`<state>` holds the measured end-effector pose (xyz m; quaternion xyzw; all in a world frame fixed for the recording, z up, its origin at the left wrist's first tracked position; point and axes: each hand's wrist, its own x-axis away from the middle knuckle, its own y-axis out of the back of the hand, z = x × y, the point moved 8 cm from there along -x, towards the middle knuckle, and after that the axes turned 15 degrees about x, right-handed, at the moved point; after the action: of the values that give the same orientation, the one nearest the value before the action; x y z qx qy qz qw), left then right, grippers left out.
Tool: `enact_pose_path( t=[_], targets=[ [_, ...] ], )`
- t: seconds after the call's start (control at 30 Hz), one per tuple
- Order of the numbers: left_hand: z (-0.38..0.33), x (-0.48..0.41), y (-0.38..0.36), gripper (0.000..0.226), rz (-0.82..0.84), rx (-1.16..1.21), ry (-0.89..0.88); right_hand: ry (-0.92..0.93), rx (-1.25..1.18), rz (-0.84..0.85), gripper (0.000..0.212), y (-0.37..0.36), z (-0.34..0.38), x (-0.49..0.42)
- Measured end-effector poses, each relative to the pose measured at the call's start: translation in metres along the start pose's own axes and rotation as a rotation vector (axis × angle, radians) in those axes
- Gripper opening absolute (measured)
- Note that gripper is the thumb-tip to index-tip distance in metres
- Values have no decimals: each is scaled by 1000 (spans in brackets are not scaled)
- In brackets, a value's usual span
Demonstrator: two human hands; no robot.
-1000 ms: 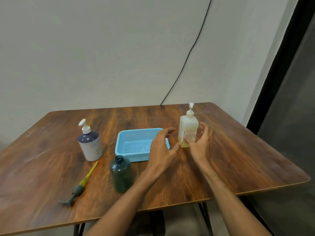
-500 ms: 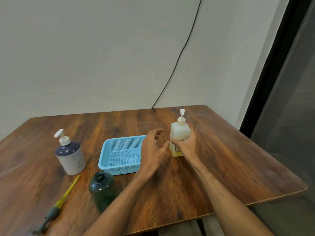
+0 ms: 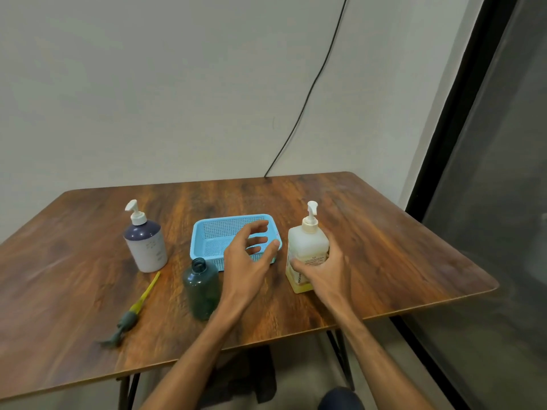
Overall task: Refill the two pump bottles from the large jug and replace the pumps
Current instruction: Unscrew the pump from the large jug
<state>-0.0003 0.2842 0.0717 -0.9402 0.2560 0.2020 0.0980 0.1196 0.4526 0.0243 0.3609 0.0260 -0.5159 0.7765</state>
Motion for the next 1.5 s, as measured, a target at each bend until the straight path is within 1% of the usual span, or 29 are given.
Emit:
enact_pose_path(
  t=[0.23,0.33,0.43,0.57,0.67,0.73,0.87,0.93,1.03,1.1,1.17,1.27,1.33,1.4,1.5],
  targets=[
    [-17,18,17,39,37,49,-28,51,-17,48,83,0,23,30],
    [-21,16,15,39,78,52,-34,60,-28,60,81,0,28,33],
    [-26,9,0,42,177,39,-39,75,-41,73,81,0,31,33],
    [-30,0,-26,41,311,-31,-24,77,-34,91,86,-2,29,31],
    [-27,-3,-44,30,437,-26,28,75,-36,105,87,-6,26,31],
    [-25,-10,-50,20,468,-44,10,73,-41,116,87,-7,24,31],
    [-22,-19,-49,20,429,-40,-20,87,-49,119,86,-6,25,29],
    [-23,-20,-44,14,351,6,-17,92,-58,129,86,-7,26,29],
    [-26,-18,-38,22,179,7,-16,78,-61,128,84,-7,22,28],
    [-29,-18,-39,28,123,-39,-33,65,-62,137,82,-9,20,27],
    [-28,-18,-43,32,152,-54,-24,72,-60,148,82,-12,19,27],
    [-17,-13,-52,30,333,-68,32,72,-67,149,88,-13,18,28],
    [-14,-10,-52,26,416,-4,40,71,-77,151,89,-14,18,28],
    [-14,-12,-48,20,390,56,13,75,-69,150,87,-13,19,29],
    [-16,-17,-42,24,230,35,-14,67,-57,152,87,-13,18,29]
  ],
)
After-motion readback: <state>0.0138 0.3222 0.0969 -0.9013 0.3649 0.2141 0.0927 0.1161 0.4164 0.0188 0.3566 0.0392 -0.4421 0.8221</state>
